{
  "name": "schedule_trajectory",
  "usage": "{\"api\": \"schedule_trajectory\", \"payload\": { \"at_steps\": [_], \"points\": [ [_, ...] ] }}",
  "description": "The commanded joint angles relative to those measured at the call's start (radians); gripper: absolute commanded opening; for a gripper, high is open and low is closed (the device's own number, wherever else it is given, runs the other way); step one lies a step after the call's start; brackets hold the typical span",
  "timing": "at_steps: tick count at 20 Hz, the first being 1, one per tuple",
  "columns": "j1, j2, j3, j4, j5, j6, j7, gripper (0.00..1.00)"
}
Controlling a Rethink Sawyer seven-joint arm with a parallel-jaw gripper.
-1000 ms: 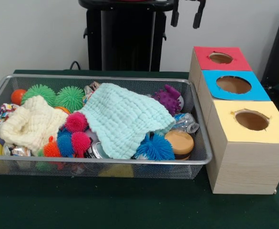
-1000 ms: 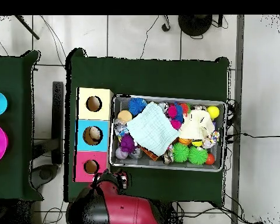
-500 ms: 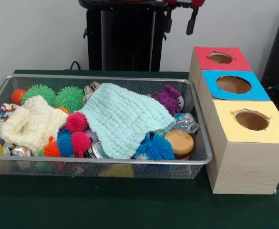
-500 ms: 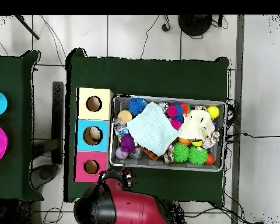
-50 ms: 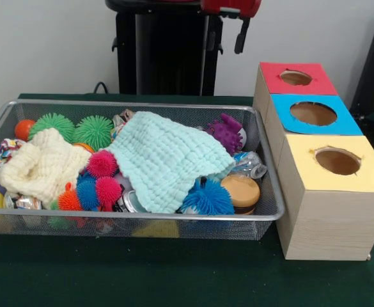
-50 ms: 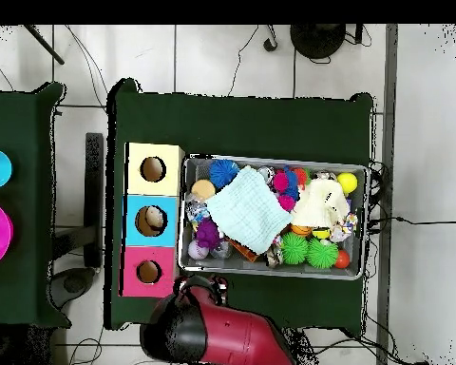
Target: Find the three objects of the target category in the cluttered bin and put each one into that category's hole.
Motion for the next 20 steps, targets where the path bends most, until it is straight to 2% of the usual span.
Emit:
{"api": "schedule_trajectory", "payload": {
  "at_steps": [1, 5, 7, 9, 15, 17, 20],
  "points": [
    [-0.012, 0.043, 0.066, -0.038, 0.018, 0.046, 0.149, 1.0],
    [0.045, 0.028, 0.014, -0.083, -0.01, 0.059, 0.156, 1.0],
    [0.043, 0.024, 0.019, -0.079, -0.012, -0.029, 0.162, 1.0],
    [0.011, 0.054, 0.049, -0.068, -0.009, -0.092, 0.159, 1.0],
    [-0.019, 0.139, 0.055, -0.065, -0.027, -0.24, 0.176, 1.0],
    [-0.005, 0.16, 0.027, -0.076, -0.027, -0.28, 0.186, 1.0],
    [0.024, 0.178, -0.03, -0.112, -0.013, -0.287, 0.18, 1.0]
  ]
}}
